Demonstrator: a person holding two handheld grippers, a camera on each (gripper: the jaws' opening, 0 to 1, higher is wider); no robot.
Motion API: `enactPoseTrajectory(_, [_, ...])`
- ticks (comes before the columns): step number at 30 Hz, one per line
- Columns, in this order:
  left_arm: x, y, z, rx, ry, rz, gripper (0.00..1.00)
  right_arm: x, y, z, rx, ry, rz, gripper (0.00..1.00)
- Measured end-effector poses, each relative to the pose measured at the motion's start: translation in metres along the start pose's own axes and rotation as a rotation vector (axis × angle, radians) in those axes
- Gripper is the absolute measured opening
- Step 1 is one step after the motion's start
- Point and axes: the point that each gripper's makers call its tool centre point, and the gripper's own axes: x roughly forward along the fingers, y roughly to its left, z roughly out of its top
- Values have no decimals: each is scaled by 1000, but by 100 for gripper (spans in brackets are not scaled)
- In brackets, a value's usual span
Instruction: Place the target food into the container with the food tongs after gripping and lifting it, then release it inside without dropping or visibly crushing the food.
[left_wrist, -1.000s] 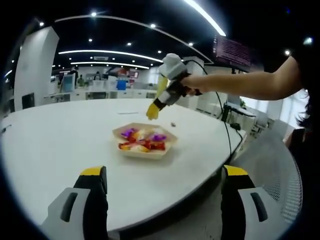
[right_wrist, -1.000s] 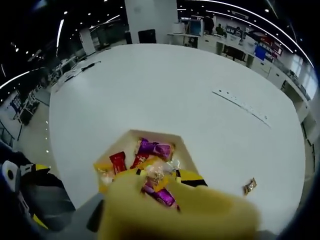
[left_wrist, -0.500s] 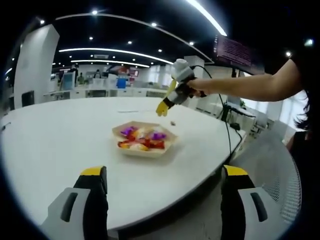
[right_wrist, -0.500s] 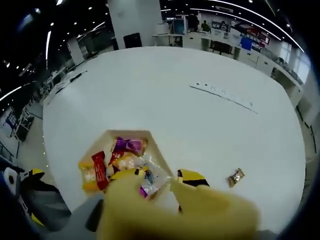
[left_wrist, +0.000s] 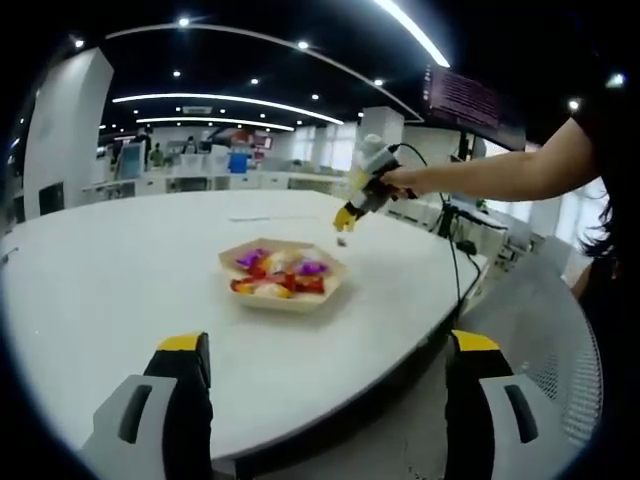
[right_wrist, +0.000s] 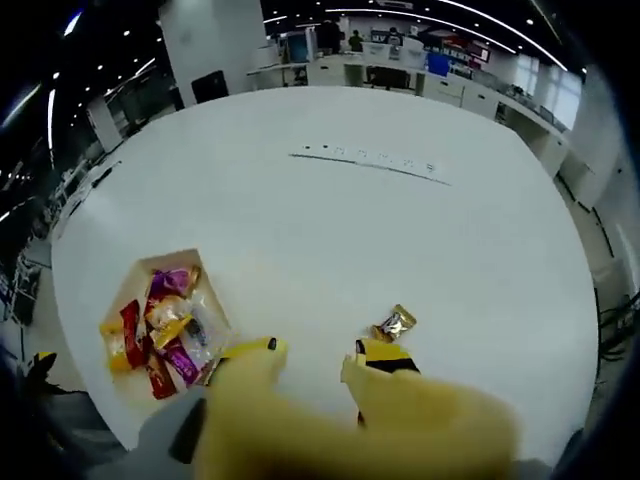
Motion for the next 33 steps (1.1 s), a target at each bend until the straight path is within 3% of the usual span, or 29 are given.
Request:
enactPoseTrajectory(11, [1,0,-3,-3,21,-10,93,12,-34,-3,156,3,-72,30])
enactPoseTrajectory(17, [1,-1,-4,-3,28,-14,93,28,-36,-4,137,26,-92,30])
enactPoseTrajectory(28, [1,-1,-5,-7,41,-18,92,44,-49,-5,304,52,-121,30])
enactPoseTrajectory(33, [2,-1,-5,-9,43,-18,92,46,-53,-3,330,68,-137,29])
